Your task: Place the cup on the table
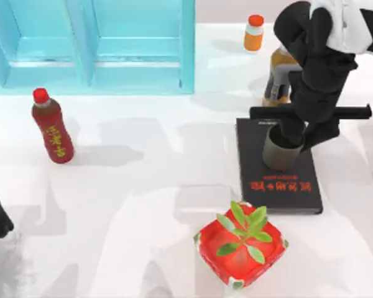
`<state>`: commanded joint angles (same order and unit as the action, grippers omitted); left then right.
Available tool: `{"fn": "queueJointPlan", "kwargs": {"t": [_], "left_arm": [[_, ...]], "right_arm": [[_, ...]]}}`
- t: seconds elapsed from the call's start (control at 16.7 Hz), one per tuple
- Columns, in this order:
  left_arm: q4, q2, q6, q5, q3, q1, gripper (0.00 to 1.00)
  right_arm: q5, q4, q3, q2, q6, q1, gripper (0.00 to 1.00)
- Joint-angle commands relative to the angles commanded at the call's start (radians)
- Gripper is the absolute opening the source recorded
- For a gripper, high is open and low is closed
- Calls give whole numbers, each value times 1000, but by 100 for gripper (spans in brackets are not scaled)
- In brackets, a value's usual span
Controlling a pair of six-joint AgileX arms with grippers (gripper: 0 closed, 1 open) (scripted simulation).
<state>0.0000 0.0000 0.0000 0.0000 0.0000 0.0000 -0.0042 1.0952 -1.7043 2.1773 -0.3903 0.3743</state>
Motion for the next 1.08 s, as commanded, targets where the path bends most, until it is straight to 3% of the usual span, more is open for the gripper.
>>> {"fn": "queueJointPlan", "kwargs": {"t": [1.08], "left_arm": [[0, 0, 0, 0, 0, 0, 100]], "right_arm": [[-1, 182, -153, -30, 1, -4, 0]]}}
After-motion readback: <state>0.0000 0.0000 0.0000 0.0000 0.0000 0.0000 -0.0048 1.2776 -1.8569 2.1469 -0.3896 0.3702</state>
